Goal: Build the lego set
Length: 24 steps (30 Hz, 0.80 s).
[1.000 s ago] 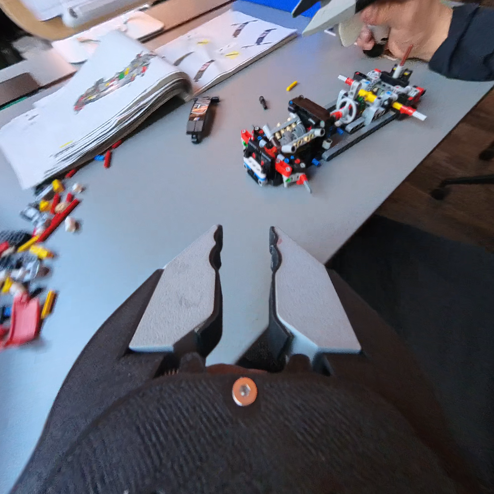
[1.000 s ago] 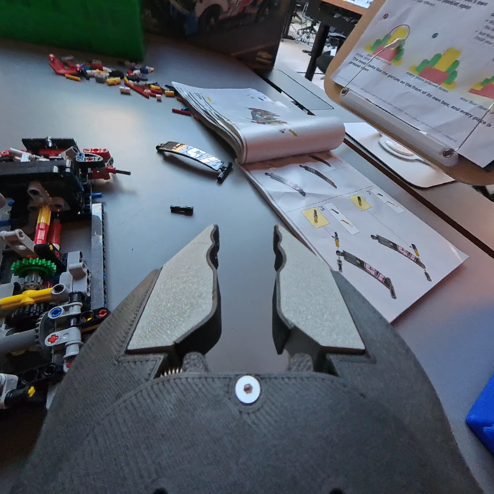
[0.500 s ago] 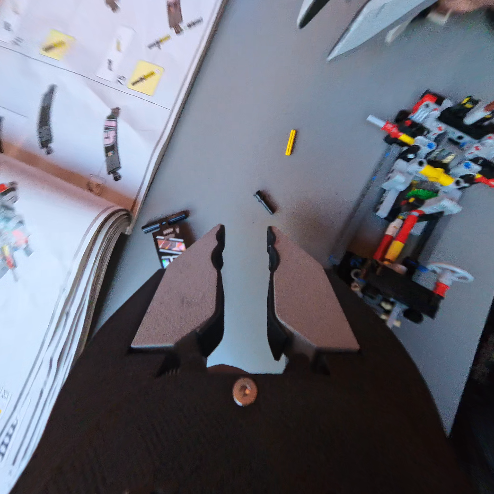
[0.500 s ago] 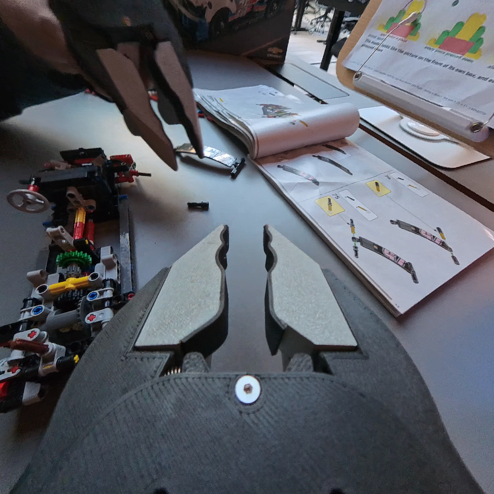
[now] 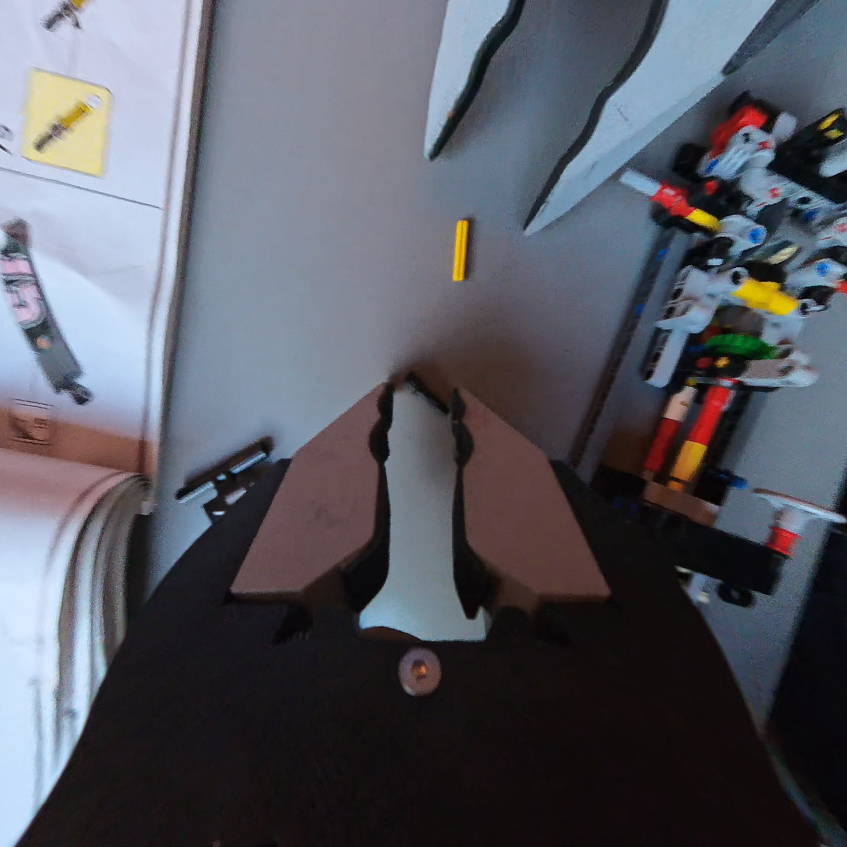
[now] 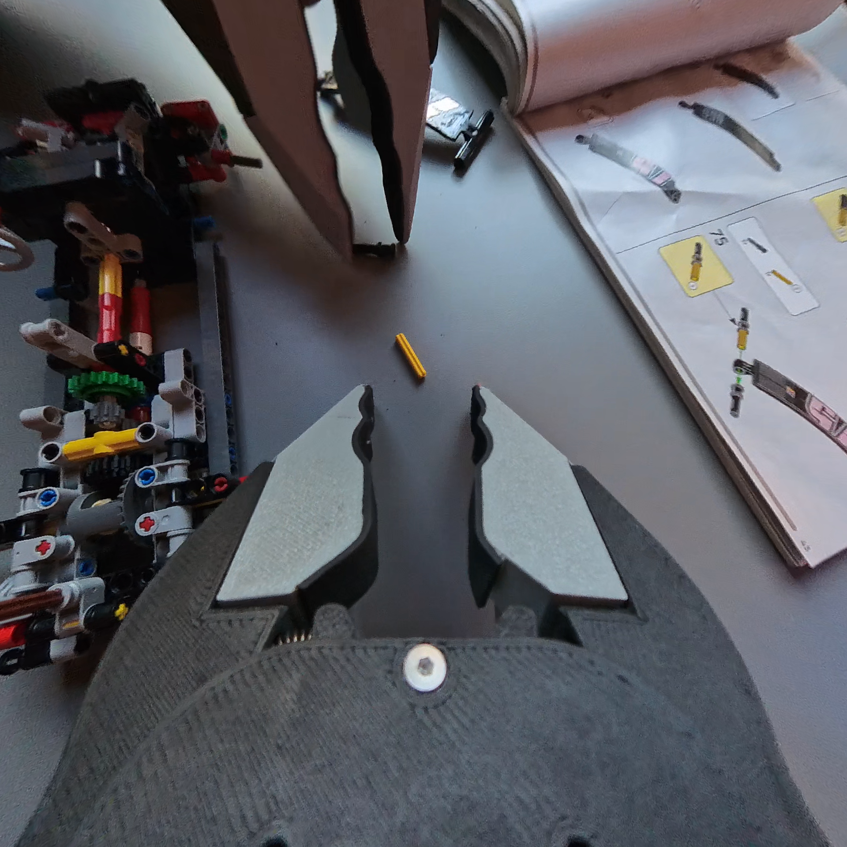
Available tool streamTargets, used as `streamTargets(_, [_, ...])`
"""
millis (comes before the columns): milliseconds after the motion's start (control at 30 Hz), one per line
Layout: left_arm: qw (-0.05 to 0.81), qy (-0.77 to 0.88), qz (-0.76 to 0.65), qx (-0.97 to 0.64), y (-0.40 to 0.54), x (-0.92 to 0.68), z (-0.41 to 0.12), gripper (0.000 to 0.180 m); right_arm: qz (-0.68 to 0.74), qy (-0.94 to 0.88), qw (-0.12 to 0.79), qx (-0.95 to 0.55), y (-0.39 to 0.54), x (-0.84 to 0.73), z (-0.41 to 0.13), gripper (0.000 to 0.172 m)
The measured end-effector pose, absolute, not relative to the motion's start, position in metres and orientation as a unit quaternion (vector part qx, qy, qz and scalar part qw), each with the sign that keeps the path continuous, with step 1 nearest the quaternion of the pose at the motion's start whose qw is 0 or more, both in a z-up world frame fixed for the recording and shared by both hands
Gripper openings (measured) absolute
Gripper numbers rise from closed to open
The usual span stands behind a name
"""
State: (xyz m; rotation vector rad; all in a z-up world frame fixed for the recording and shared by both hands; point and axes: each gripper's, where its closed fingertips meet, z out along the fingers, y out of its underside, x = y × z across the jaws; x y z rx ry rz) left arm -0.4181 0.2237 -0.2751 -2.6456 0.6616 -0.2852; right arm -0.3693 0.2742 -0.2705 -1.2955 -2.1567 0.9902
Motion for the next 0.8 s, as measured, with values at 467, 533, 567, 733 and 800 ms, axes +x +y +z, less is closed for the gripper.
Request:
streamTargets(467, [0.306, 0.279, -0.139, -0.900, 0.211, -0.424, -0.276, 0.002, 0.375, -0.814, 0.153, -0.417, 0.250, -0.402, -0.275, 0.001])
streamTargets(533, [0.312, 0.282, -0.142, -0.896, 0.205, -0.426, -0.276, 0.002, 0.373, -0.816, 0.154, -0.413, 0.250, -0.412, -0.275, 0.001])
streamTargets(567, [0.315, 0.281, -0.142, -0.895, 0.203, -0.426, -0.276, 0.002, 0.374, -0.817, 0.153, -0.412, 0.250, -0.416, -0.275, 0.001])
streamTargets(733, [0.331, 0.265, -0.177, -0.888, 0.202, -0.426, -0.275, 0.002, 0.378, -0.812, 0.155, -0.417, 0.253, -0.419, -0.274, 0.000])
streamTargets(800, [0.338, 0.259, -0.195, -0.884, 0.207, -0.423, -0.275, 0.002, 0.381, -0.810, 0.169, -0.414, 0.254, -0.420, -0.271, 0.000])
